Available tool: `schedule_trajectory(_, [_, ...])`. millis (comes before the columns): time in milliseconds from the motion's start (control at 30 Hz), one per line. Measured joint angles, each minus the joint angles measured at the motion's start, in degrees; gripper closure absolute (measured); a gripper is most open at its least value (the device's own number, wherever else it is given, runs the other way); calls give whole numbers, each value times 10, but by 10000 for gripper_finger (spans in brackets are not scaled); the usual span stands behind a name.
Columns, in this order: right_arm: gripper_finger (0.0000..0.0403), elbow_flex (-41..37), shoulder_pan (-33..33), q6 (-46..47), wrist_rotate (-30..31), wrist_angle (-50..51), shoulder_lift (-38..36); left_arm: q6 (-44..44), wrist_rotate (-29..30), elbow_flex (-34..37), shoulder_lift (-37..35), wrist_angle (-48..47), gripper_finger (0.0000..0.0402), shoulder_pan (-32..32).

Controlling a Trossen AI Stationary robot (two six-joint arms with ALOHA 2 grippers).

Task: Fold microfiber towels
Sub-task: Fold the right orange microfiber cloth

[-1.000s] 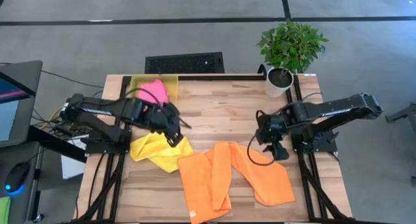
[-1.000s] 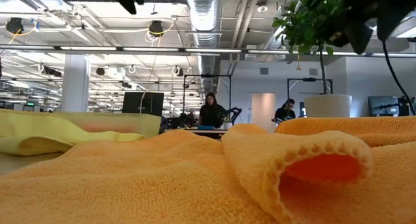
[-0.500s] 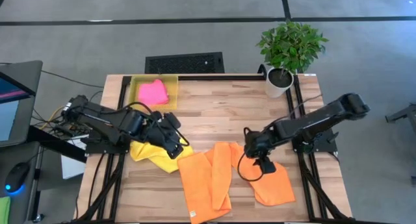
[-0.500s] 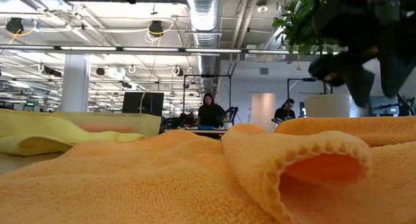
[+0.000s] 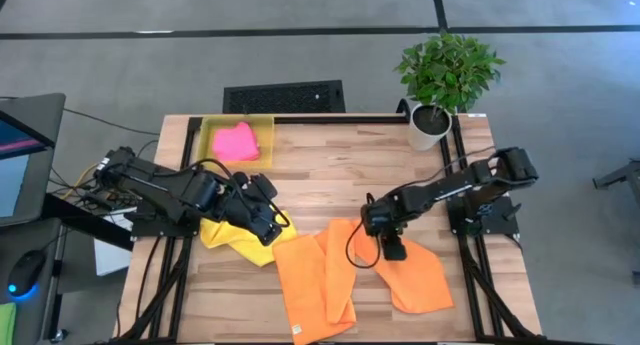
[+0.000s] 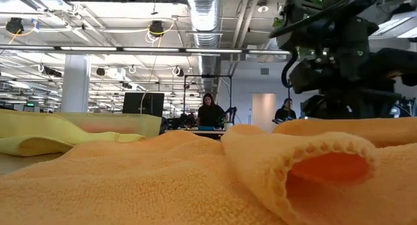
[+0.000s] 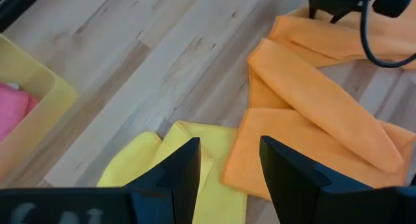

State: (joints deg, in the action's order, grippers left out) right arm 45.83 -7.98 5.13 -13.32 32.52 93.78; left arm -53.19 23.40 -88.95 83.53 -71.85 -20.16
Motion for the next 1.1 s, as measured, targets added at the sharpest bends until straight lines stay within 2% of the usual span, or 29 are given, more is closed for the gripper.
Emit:
schedule_trajectory(133, [221, 0, 34, 3, 41, -36, -4, 0, 0, 0, 0, 2, 251, 0])
schedule_trajectory(367, [220, -3, 99, 5, 170, -91, -24, 0, 2, 0, 0, 7, 251, 0])
schedule_trajectory(567, [220, -3, 165, 31, 214, -108, -23, 3, 2, 0, 0, 7, 251, 0])
schedule_trajectory(633, [220, -2, 180, 47, 206, -103, -25, 4, 2, 0, 0, 7, 251, 0])
schedule_trajectory(700, [220, -3, 182, 54, 170, -90, -44, 4, 2, 0, 0, 7, 251, 0])
schedule_trajectory(867, [220, -2, 145, -6, 12, -95, -93, 4, 3, 0, 0, 5, 251, 0])
schedule_trajectory(967, [220, -2, 112, -60, 0, -97, -97, 4, 10, 0, 0, 5, 251, 0])
schedule_trajectory(1100, [220, -2, 94, -89, 9, -107, -59, 4, 16, 0, 0, 5, 251, 0])
